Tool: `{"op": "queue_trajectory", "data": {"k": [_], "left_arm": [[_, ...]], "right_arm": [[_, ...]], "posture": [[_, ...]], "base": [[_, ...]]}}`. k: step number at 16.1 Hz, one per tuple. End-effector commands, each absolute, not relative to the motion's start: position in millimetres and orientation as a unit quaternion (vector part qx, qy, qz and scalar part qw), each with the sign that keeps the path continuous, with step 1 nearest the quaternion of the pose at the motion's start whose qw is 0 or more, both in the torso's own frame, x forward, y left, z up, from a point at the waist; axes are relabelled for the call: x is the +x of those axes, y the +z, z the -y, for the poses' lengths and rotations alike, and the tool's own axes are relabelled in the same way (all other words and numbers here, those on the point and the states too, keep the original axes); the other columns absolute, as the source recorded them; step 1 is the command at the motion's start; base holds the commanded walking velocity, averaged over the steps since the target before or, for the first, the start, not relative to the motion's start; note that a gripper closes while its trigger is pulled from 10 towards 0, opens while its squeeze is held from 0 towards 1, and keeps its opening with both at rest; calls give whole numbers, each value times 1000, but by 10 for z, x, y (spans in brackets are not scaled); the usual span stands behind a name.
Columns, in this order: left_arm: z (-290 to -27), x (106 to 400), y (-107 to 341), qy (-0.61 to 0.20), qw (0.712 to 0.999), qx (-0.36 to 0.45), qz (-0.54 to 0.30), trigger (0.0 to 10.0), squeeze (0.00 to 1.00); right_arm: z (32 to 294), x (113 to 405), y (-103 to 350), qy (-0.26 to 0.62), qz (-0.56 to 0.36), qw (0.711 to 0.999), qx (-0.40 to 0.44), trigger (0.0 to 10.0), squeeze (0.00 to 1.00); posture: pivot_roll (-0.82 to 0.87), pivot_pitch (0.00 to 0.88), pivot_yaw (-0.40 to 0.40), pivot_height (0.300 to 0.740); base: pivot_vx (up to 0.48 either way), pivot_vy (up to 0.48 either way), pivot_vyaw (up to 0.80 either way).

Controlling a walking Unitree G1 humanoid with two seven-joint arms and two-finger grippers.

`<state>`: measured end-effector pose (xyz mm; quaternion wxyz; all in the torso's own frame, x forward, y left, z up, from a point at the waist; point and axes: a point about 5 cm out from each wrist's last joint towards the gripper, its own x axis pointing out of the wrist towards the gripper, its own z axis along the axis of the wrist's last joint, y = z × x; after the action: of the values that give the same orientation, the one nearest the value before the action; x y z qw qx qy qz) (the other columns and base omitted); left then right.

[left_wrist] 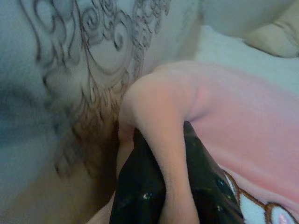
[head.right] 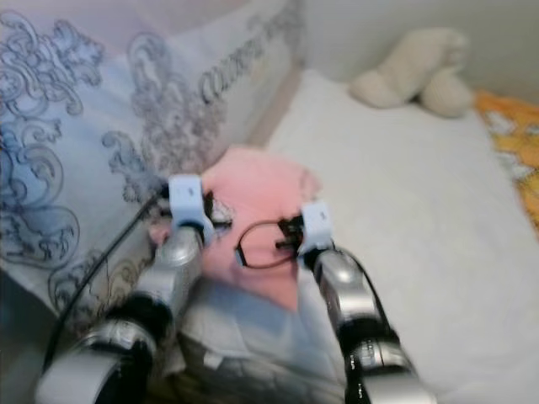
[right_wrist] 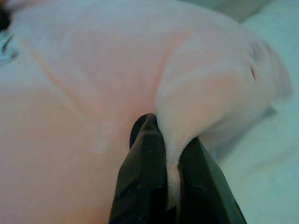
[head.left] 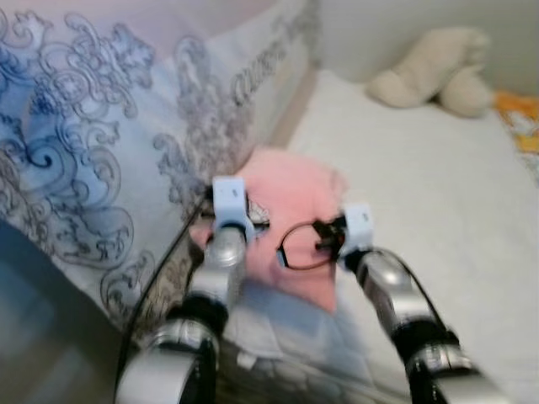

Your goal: Clean up the room

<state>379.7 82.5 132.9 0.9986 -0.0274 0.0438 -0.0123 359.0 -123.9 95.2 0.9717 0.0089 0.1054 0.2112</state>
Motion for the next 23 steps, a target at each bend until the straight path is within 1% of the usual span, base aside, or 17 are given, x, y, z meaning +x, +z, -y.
{"op": "queue_trajectory", "data": {"k": [1,2,3,4,6,7,8,10,12,14,16,17,18,20,21,22,23], "left_arm": [[-771,3859,1500,-5,1000,-27,-10,10000,0],[-847,3896,1513,6,999,-29,-13,10000,0],[-879,3909,1515,13,999,-29,-14,10000,0],[-896,3914,1475,14,999,-38,-29,10000,0],[-863,3889,1376,11,998,-37,-53,10000,0],[-846,3878,1346,6,998,-31,-58,10000,0],[-865,3877,1334,4,998,-13,-57,10000,0],[-901,3886,1340,11,998,-14,-57,10000,0],[-869,3896,1375,5,998,-20,-51,10000,0],[-890,3932,1460,7,999,-19,-36,10000,0],[-960,4014,1686,23,999,-45,-1,10000,0],[-957,4025,1736,28,998,-54,9,10000,0],[-942,4011,1694,30,998,-61,2,10000,0],[-938,3947,1511,39,998,-48,-25,10000,0],[-953,3918,1428,42,997,-43,-38,10000,0],[-1002,3851,1237,52,995,-52,-74,10000,0],[-1014,3826,1176,54,994,-46,-85,10000,0]], "right_arm": [[1366,3590,905,213,-128,968,-23,10000,0],[1343,3637,915,212,-140,966,-52,10000,0],[1331,3654,921,214,-143,964,-63,10000,0],[1308,3665,903,220,-157,959,-89,10000,0],[1308,3682,899,218,-161,952,-145,10000,0],[1300,3683,893,216,-162,952,-146,10000,0],[1235,3661,853,223,-168,950,-142,10000,0],[1189,3639,820,232,-170,947,-144,10000,0],[1215,3638,806,226,-168,944,-172,10000,0],[1259,3735,964,199,-141,956,-162,10000,0],[1264,3855,1217,180,-92,967,-156,10000,0],[1250,3919,1374,178,-63,966,-177,10000,0],[1233,3947,1446,180,-51,962,-201,10000,0],[1220,3947,1415,186,-70,956,-217,10000,0],[1213,3924,1350,187,-82,953,-222,10000,0],[1188,3846,1164,198,-115,945,-233,10000,0],[1162,3805,1079,206,-128,942,-232,10000,0]], "posture": [[114,39,-89,740],[107,76,-106,740],[105,81,-109,740],[94,112,-128,740],[96,141,-148,740],[94,147,-152,740],[92,154,-153,740],[92,161,-153,740],[96,176,-155,740],[95,181,-154,740],[100,182,-155,740],[102,183,-156,740],[102,183,-156,740],[99,191,-165,740],[96,200,-169,740],[105,210,-178,740],[106,214,-181,740]], "base": [[0,0,0],[0,0,0],[0,0,0],[0,0,0],[0,0,0],[0,0,0],[0,0,0],[0,0,0],[0,0,0],[0,0,0],[0,0,0],[0,0,0],[0,0,0],[0,0,0],[0,0,0],[0,0,0],[0,0,0]]}}
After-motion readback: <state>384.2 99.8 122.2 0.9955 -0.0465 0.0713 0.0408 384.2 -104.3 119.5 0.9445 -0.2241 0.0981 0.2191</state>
